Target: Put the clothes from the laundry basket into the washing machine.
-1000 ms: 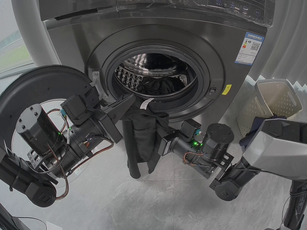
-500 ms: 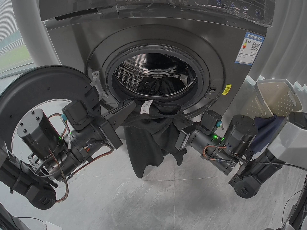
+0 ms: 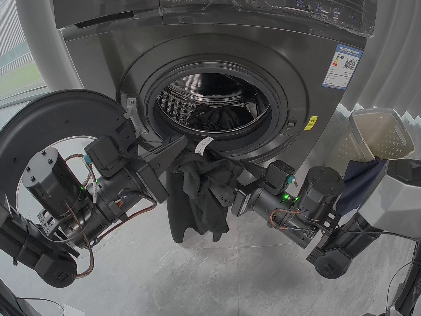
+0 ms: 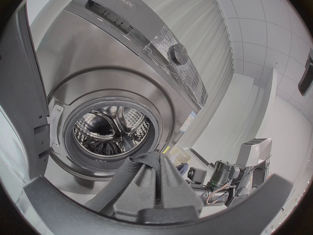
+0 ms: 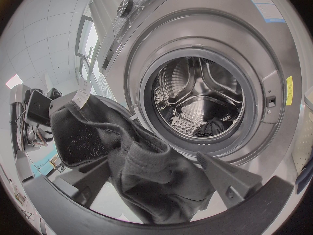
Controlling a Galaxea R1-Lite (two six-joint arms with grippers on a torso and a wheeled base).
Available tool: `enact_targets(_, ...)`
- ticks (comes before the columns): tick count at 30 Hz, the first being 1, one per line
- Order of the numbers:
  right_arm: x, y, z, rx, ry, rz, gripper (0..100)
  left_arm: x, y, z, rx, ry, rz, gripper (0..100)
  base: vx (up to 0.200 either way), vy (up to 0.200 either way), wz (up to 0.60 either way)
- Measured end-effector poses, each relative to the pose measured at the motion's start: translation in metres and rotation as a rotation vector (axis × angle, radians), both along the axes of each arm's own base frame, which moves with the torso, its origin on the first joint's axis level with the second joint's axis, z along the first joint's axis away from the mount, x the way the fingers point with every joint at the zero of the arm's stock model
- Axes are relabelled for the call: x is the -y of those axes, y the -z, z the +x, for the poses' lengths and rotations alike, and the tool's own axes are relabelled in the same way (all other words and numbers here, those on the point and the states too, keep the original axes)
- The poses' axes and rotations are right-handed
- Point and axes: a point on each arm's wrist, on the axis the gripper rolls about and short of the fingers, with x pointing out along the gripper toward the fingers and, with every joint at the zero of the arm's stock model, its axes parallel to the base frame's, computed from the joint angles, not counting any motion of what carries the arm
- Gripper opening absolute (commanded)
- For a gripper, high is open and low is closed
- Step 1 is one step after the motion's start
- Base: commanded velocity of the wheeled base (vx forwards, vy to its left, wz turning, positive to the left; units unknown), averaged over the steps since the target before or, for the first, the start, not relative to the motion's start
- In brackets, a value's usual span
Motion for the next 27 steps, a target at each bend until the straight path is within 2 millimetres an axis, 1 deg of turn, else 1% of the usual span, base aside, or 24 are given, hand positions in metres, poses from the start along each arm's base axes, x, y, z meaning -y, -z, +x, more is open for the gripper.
enact_targets(8,0.001,0.008,-0.002,-0.024,-0.003,-0.022,100,0.0,0.0,0.0,-0.001,0.0,0.001,0,0.0,0.0,0.0)
enact_targets(18,0.017,0.032,-0.015,-0.114,0.006,-0.103,100,-0.001,0.0,0.0,0.001,-0.005,-0.002,0,0.0,0.0,0.0)
enact_targets(27,0.021,0.022,-0.019,-0.09,0.006,-0.078,100,-0.001,0.001,0.0,-0.003,-0.005,0.001,0,0.0,0.0,0.0)
